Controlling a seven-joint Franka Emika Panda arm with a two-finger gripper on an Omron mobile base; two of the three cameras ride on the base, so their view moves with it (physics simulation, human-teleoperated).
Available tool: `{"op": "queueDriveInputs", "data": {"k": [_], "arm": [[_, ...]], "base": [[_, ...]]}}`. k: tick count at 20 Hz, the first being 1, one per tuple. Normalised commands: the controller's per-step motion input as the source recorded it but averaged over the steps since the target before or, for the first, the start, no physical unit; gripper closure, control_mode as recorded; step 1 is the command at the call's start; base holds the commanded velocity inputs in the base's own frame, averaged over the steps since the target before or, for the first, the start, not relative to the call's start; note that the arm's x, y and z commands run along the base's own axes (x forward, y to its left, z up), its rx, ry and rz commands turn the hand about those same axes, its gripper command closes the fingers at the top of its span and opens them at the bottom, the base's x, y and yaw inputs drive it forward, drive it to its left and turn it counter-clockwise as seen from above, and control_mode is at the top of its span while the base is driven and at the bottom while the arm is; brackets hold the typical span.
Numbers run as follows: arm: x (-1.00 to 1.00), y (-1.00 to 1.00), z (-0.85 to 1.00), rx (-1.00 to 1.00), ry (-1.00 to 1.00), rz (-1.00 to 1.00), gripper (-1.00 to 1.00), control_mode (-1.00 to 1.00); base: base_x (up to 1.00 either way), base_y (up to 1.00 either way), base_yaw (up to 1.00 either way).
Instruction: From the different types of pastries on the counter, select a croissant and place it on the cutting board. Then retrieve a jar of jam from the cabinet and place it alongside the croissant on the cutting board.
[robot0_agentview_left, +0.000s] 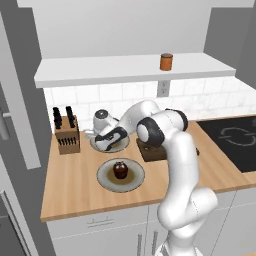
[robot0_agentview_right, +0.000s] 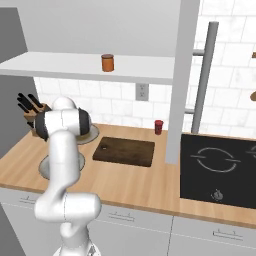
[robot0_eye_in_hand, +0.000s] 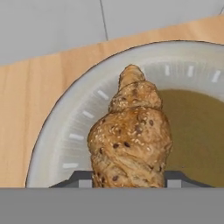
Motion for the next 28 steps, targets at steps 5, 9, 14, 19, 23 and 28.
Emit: {"op": "queueDriveInputs", "data": {"k": [5, 9, 14, 19, 23, 28], "arm": [[-0.31, -0.33, 0.67, 0.13, 0.00, -0.03, 1.00, -1.00], [-0.20, -0.53, 0.39, 0.01, -0.01, -0.02, 1.00, -1.00], [-0.55, -0.69, 0.22, 0.00, 0.02, -0.06, 1.00, -1.00], [-0.67, -0.60, 0.30, 0.00, 0.02, -0.01, 1.00, -1.00], [-0.07, -0.60, 0.57, 0.00, 0.07, 0.00, 1.00, -1.00], [-0.01, -0.59, 0.40, 0.00, 0.10, 0.00, 1.00, -1.00]], "base": [[0.00, 0.00, 0.00], [0.00, 0.00, 0.00], [0.00, 0.00, 0.00], [0.00, 0.00, 0.00], [0.00, 0.00, 0.00], [0.00, 0.00, 0.00]]}}
